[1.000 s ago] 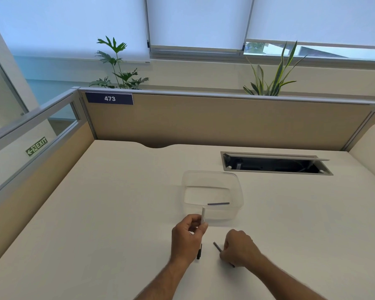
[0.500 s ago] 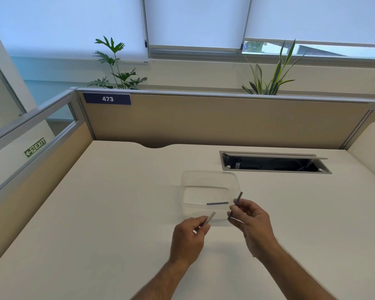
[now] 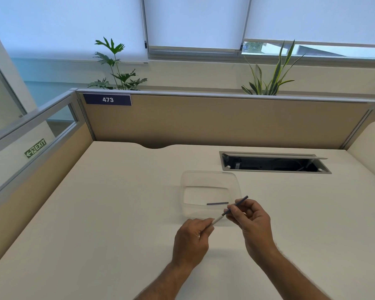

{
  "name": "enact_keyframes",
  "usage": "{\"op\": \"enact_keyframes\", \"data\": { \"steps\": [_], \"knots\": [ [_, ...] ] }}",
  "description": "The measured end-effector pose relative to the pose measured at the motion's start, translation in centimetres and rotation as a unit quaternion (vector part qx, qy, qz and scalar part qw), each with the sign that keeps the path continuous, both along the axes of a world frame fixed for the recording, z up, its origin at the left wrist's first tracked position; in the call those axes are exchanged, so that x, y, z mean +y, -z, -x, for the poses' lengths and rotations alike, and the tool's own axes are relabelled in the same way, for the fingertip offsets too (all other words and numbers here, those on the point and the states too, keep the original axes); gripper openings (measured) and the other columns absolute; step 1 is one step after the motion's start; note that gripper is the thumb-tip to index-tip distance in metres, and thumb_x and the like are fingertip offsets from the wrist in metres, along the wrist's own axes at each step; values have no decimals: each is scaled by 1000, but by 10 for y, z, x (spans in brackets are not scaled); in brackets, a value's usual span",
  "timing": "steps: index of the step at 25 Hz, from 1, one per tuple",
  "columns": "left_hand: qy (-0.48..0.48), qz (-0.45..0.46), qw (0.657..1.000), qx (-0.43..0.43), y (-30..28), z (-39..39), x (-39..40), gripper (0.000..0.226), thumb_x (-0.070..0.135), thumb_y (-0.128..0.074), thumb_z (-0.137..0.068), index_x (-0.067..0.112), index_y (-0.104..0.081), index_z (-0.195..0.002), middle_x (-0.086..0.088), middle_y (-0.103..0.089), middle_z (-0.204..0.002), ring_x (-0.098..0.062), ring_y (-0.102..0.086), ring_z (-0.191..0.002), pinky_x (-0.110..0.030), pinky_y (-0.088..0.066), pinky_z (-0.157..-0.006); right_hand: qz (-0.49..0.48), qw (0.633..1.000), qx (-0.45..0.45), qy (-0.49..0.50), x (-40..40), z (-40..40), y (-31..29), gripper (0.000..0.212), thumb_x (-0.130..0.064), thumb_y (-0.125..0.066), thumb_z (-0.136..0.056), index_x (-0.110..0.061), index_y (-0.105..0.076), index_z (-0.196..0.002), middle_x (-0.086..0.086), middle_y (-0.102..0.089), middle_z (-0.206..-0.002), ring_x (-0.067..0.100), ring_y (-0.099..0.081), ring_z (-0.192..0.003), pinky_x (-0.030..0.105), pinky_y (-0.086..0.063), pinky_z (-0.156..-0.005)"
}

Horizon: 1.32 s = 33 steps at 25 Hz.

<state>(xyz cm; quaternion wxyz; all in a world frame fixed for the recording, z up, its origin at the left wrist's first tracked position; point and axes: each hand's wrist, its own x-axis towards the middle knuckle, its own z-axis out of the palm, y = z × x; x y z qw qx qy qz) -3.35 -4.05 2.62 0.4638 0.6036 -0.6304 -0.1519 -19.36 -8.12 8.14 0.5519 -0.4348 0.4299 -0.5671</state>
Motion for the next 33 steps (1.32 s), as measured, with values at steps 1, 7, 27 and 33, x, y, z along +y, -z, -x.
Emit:
{"op": "enact_keyframes", "data": {
  "steps": [1, 7, 27, 33],
  "knots": [
    [-1, 1, 1000, 0, 0, 0, 0, 21, 21, -70, -86, 22, -72, -107, 4, -76, -93, -15, -65, -83, -37, -58, -71, 2, 1000, 3, -1, 0, 0, 0, 16, 4, -66, -87, -7, -66, -98, 18, -74, -86, 34, -74, -84, 33, -62, -74],
    [6, -3, 1000, 0, 0, -2, 1, 22, 20, -70, -87, 21, -71, -109, 4, -76, -95, -13, -64, -84, -36, -58, -71, 22, 999, 32, -9, 0, 2, 2, 17, 2, -68, -87, -11, -67, -98, 16, -75, -86, 34, -74, -84, 33, -62, -75],
    [14, 9, 999, -30, 0, 0, 2, 23, 21, -66, -90, 19, -70, -113, 3, -75, -93, -9, -61, -79, -26, -56, -68, 47, 997, 58, -14, 1, 3, 3, 15, 1, -68, -86, -8, -66, -98, 21, -73, -86, 34, -74, -82, 40, -61, -76],
    [18, 1, 999, -27, 2, 0, 3, 22, 22, -63, -92, 23, -70, -113, 6, -74, -88, -10, -59, -75, -31, -54, -64, 55, 996, 62, -14, 1, 4, 5, 13, 2, -68, -86, -7, -66, -96, 20, -73, -84, 35, -73, -81, 40, -61, -76]
  ]
}}
